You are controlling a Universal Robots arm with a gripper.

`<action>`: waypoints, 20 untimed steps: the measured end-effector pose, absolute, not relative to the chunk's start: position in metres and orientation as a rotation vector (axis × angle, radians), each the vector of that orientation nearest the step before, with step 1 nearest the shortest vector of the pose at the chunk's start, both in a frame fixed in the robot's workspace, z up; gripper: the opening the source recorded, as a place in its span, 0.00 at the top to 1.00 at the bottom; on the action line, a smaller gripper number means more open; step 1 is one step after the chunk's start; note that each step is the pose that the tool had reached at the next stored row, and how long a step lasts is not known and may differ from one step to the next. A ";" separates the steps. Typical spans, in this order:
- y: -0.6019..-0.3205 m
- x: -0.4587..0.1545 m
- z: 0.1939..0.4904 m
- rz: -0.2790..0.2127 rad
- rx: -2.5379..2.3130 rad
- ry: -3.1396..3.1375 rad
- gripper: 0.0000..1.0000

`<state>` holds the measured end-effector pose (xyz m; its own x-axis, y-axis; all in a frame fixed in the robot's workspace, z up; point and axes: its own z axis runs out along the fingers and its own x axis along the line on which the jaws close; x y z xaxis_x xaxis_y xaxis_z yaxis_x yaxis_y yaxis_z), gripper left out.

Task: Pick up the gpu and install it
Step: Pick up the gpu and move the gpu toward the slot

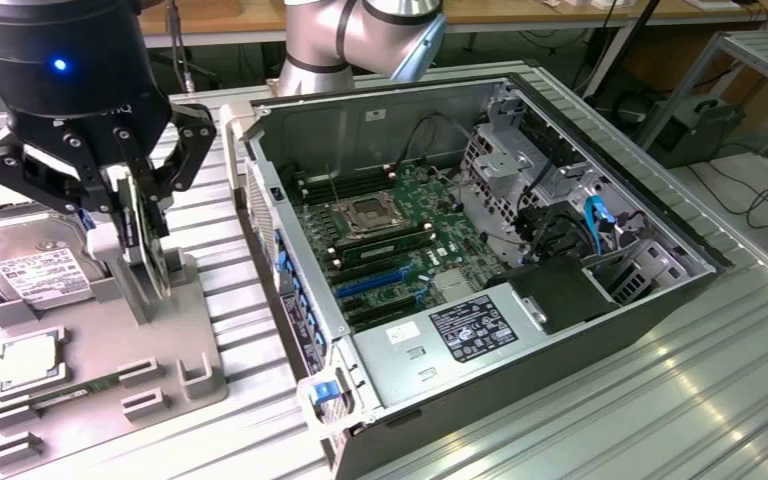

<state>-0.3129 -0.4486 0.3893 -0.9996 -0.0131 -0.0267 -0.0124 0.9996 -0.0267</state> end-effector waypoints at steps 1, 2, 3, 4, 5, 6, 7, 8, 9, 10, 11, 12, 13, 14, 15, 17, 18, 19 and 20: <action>-0.449 -0.313 0.392 -0.041 -0.020 3.114 0.72; -0.449 -0.313 0.393 -0.041 -0.020 3.114 0.72; -0.449 -0.313 0.394 -0.041 -0.020 3.114 0.72; -0.449 -0.313 0.396 -0.041 -0.020 3.114 0.72; -0.449 -0.313 0.397 -0.041 -0.020 3.114 0.72; -0.449 -0.313 0.398 -0.041 -0.020 3.114 0.72; -0.449 -0.313 0.400 -0.041 -0.020 3.114 0.72; -0.449 -0.313 0.401 -0.041 -0.020 3.114 0.72; -0.449 -0.313 0.402 -0.041 -0.020 3.114 0.72; -0.449 -0.313 0.403 -0.041 -0.020 3.114 0.72; -0.449 -0.313 0.404 -0.041 -0.020 3.114 0.72; -0.449 -0.313 0.405 -0.041 -0.020 3.114 0.72; -0.449 -0.313 0.406 -0.041 -0.020 3.114 0.72; -0.449 -0.313 0.407 -0.041 -0.020 3.114 0.72; -0.449 -0.313 0.408 -0.041 -0.020 3.114 0.72; -0.449 -0.313 0.409 -0.041 -0.020 3.114 0.72; -0.449 -0.313 0.411 -0.041 -0.020 3.114 0.72; -0.449 -0.313 0.412 -0.041 -0.020 3.114 0.72; -0.449 -0.313 0.413 -0.041 -0.020 3.114 0.72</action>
<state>-0.3129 -0.4486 0.4128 -0.9996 -0.0131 -0.0267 -0.0124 0.9996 -0.0267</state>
